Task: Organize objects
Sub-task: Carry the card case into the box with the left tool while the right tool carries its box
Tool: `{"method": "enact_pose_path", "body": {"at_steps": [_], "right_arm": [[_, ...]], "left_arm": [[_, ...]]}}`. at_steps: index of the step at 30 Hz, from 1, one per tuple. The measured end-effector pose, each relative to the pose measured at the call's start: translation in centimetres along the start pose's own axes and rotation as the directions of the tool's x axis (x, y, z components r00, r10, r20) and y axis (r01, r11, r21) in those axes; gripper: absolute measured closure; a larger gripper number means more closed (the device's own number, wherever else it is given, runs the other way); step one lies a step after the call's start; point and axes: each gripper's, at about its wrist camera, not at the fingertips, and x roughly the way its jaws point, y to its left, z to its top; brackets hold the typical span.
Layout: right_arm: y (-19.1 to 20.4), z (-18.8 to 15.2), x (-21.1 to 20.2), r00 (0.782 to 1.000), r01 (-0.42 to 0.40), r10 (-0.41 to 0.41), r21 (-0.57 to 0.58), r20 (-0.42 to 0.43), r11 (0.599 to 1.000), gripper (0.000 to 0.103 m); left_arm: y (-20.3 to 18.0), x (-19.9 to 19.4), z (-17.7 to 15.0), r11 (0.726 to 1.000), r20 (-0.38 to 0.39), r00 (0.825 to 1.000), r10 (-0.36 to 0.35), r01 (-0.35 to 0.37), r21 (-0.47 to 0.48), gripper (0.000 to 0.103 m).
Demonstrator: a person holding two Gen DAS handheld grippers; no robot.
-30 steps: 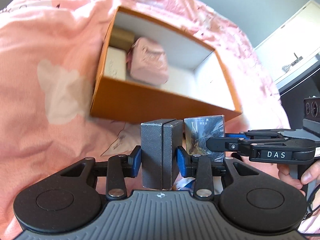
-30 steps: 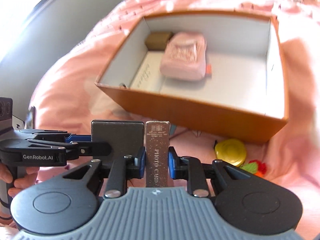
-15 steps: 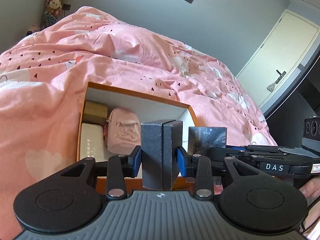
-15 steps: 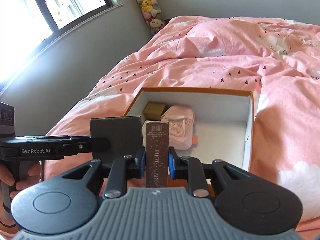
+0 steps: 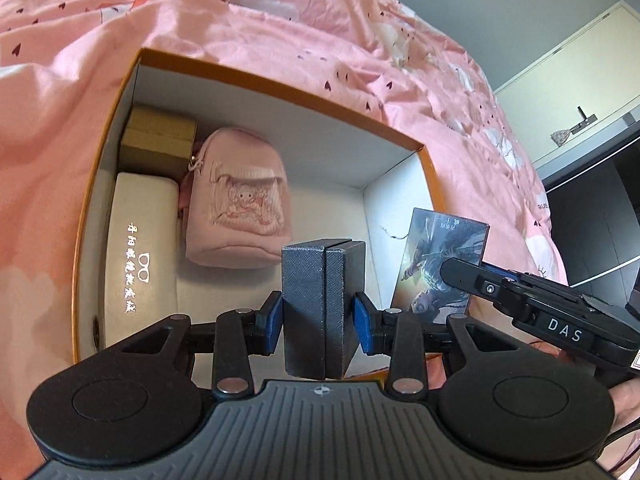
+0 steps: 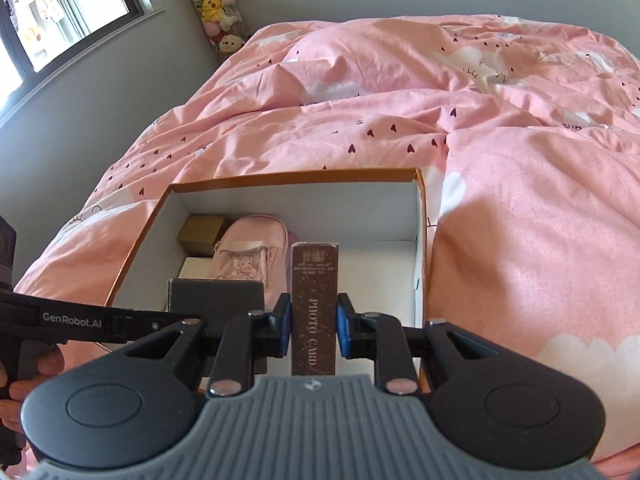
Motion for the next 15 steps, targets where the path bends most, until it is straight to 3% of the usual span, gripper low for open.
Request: {"method": "enact_pose_path", "body": {"at_steps": [8,15], "right_arm": [[-0.1,0.1,2.6,0.999,-0.003,0.002,-0.015,-0.043,1.0,0.079],[-0.2,-0.3,4.9,0.994,-0.042,0.039,-0.026,-0.102,0.999,0.079]], "left_arm": [[1.8,3.1,0.5,0.997,-0.131,0.991,0.007,-0.016,-0.072,0.061],[2.4,4.3,0.9,0.994,-0.187,0.979,0.076,-0.089,-0.064,0.061]]}}
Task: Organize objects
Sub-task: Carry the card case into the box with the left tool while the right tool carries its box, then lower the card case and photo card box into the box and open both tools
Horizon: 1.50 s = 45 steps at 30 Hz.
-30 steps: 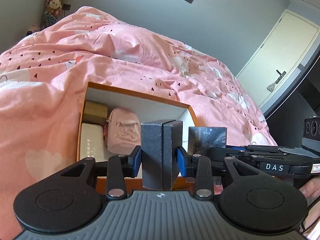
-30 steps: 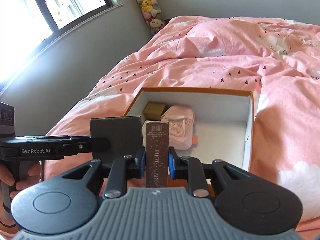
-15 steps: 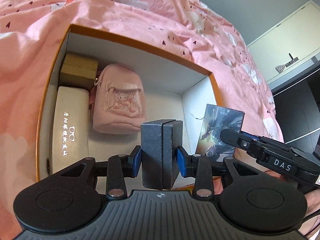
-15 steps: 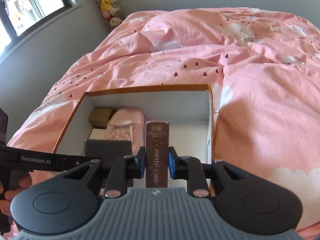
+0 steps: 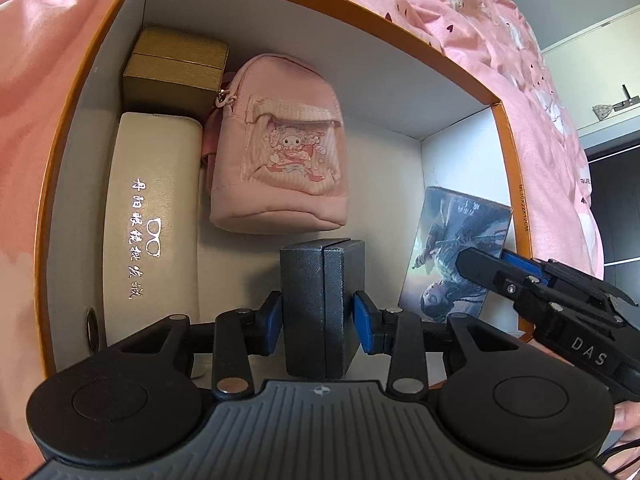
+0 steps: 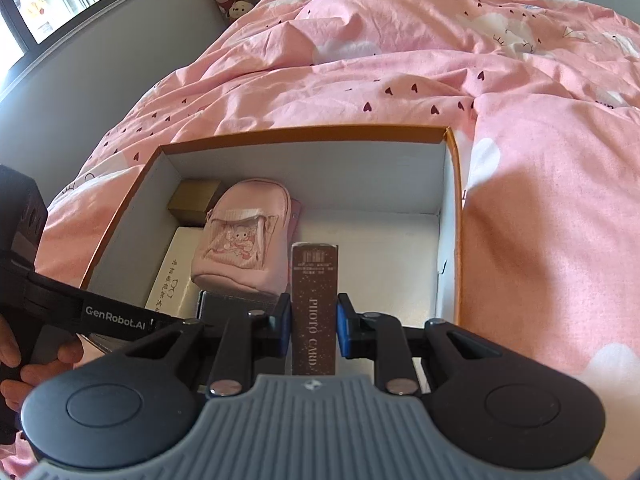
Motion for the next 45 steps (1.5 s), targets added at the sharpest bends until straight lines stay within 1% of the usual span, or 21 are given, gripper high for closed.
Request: {"method": "enact_pose_path", "body": {"at_steps": [4,6,7,8,9,10,12,16,20,26,29,35,37,41,45], "right_arm": [[0.0,-0.2,1.5,0.999,-0.016,0.016,-0.009,-0.049,1.0,0.079],[0.0,-0.3,2.1,0.997,-0.02,0.019,-0.014,-0.073,1.0,0.079],[0.0,-0.3,2.4,0.996,-0.021,0.02,-0.013,-0.084,1.0,0.079],[0.0,-0.3,2.6,0.995,-0.022,0.021,-0.012,-0.095,1.0,0.079],[-0.1,-0.3,2.9,0.994,-0.024,0.023,-0.006,-0.108,1.0,0.079],[-0.3,-0.2,3.1,0.992,-0.027,0.028,0.003,-0.122,1.0,0.079],[-0.5,-0.1,3.6,0.989,-0.037,0.04,0.023,-0.145,0.999,0.079],[-1.0,0.0,4.5,0.977,-0.059,0.074,0.085,-0.198,0.995,0.079],[-1.1,0.0,5.6,0.965,-0.085,0.117,0.145,-0.233,0.986,0.079],[-1.0,0.2,7.0,0.945,-0.129,0.189,0.226,-0.266,0.965,0.079],[-0.8,0.3,7.6,0.936,-0.155,0.224,0.252,-0.271,0.955,0.079],[-1.0,0.3,8.1,0.932,-0.148,0.22,0.252,-0.289,0.956,0.079],[-0.9,0.4,8.1,0.932,-0.138,0.207,0.236,-0.296,0.962,0.078],[-0.4,0.3,8.3,0.938,-0.09,0.143,0.175,-0.317,0.98,0.071],[0.2,0.3,8.3,0.943,-0.026,0.056,0.095,-0.328,0.995,0.063]], "left_arm": [[0.3,-0.2,0.1,0.999,-0.013,0.999,0.041,-0.041,0.004,0.059],[0.3,-0.4,0.0,0.996,-0.005,0.996,0.086,-0.086,0.019,0.057],[0.3,-0.6,-0.1,0.993,0.004,0.993,0.116,-0.116,0.028,0.054],[0.2,-0.8,-0.2,0.989,0.015,0.99,0.143,-0.144,0.044,0.054],[0.1,-0.9,-0.4,0.986,0.017,0.988,0.152,-0.153,0.058,0.052],[-0.1,-1.1,-0.6,0.985,0.016,0.987,0.158,-0.158,0.074,0.05],[-0.3,-1.5,-0.9,0.981,0.031,0.985,0.169,-0.171,0.097,0.05],[-0.5,-3.2,-1.8,0.972,0.092,0.979,0.184,-0.195,0.133,0.05],[-1.6,-4.0,-1.3,0.959,0.142,0.968,0.209,-0.231,0.166,0.05],[-1.7,-4.3,-1.6,0.958,0.189,0.96,0.206,-0.237,0.161,0.051],[-1.8,-3.8,-2.0,0.956,0.202,0.955,0.219,-0.251,0.152,0.051],[-1.9,-3.0,-2.7,0.951,0.227,0.943,0.241,-0.277,0.141,0.051],[-2.1,-2.8,-2.9,0.948,0.245,0.937,0.25,-0.288,0.135,0.051],[-2.6,-2.3,-3.4,0.938,0.271,0.924,0.27,-0.316,0.141,0.051],[-2.4,-2.3,-3.7,0.943,0.272,0.926,0.263,-0.307,0.132,0.05]]}}
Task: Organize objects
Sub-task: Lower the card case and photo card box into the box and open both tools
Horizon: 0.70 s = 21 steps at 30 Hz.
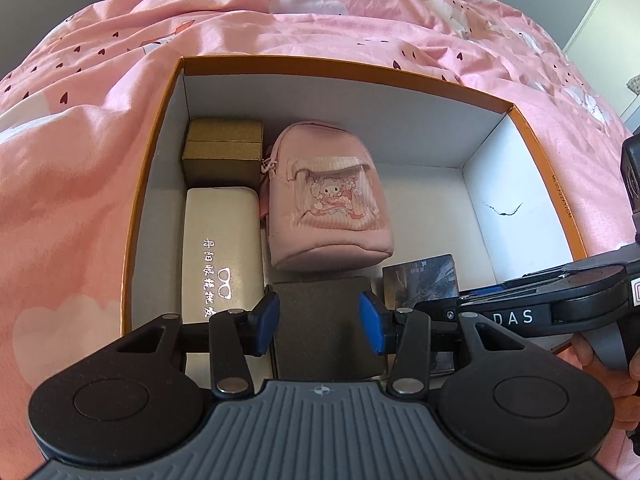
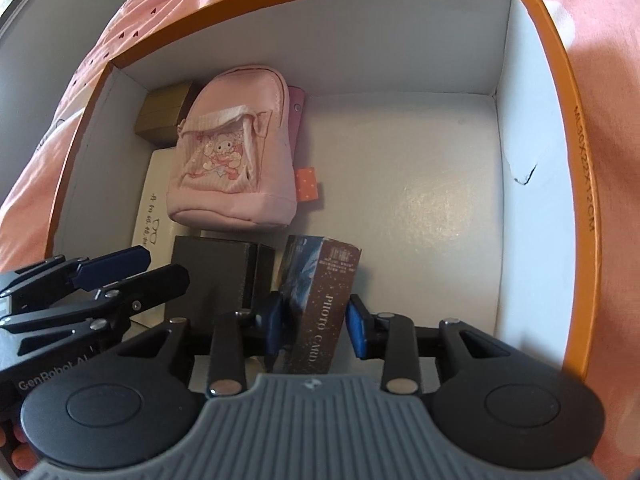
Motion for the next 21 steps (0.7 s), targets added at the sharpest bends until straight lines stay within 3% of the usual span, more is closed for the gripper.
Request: {"method": "enact_pose_path", "body": {"at_steps": [5,13,17,21], "right_arm": [[0.7,-0.1,0.1,0.996,0.086,-0.086,-0.056,-0.003,0.995,0.053],[0.7,-0.1,0.5,0.995,0.092,-0.094,-0.058,-0.035,0.994,0.054],[1.0,-0.3,0.6,0.994,0.107,-0.109,-0.066,-0.023,0.992,0.07],[1.2,-0.2,0.7,0.997,0.074,-0.076,-0.072,-0.025,0.995,0.076]], "left_arm": [[0.3,-0.3,-0.2,1.0,0.012,1.0,-0.005,0.005,-0.006,0.05],[0.5,-0.1,-0.4,1.0,0.01,1.0,-0.016,0.016,-0.016,0.05],[0.7,-0.1,-0.5,1.0,0.009,1.0,-0.016,0.016,-0.022,0.05],[0.6,0.0,-0.5,1.0,0.008,1.0,-0.019,0.019,-0.02,0.05]]}}
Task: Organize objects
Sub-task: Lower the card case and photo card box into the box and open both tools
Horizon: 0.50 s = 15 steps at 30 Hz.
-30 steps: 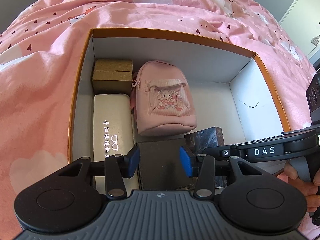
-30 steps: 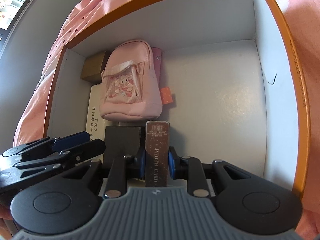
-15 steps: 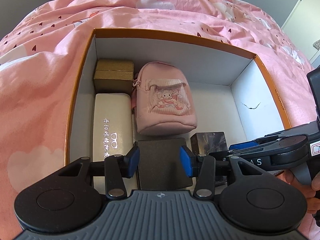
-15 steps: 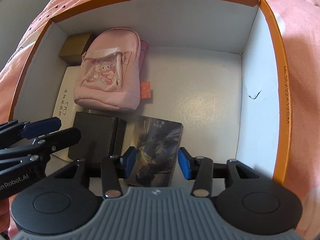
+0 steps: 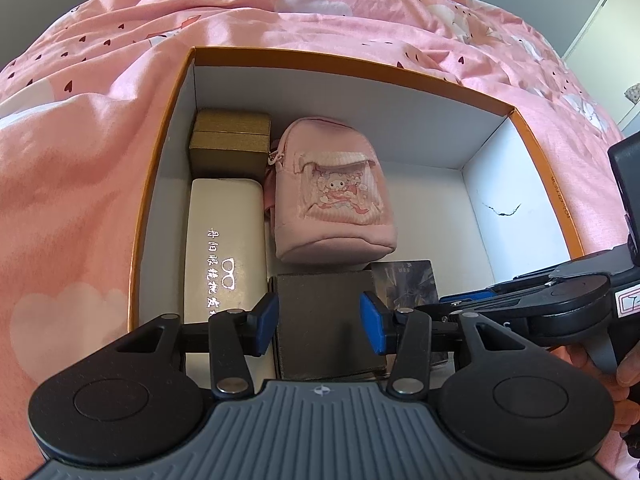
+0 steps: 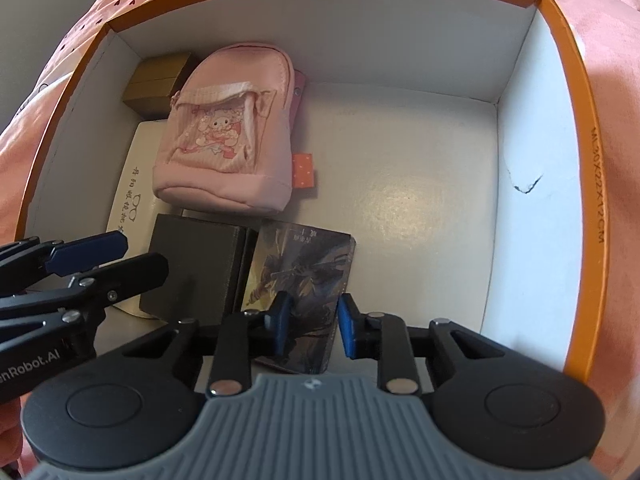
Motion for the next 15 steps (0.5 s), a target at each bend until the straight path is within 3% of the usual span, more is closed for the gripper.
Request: {"method": "enact_pose_path", "body": {"at_steps": [9,15], "right_arm": [[0.4,-0.2,-0.2,1.0,0.008,-0.008,-0.019,0.012,1.0,0.073],[2.2,-1.6,-2.5,0.988,0.088,-0.07,-0.128,0.14,0.988,0.071]], "left_arm": [[-0.4,-0.2,-0.3,1.0,0.031,1.0,-0.004,0.004,0.019,0.05],[-1.3,-1.6,-0.7,0.999,0.084,0.996,-0.02,0.015,0.051,0.049]]}}
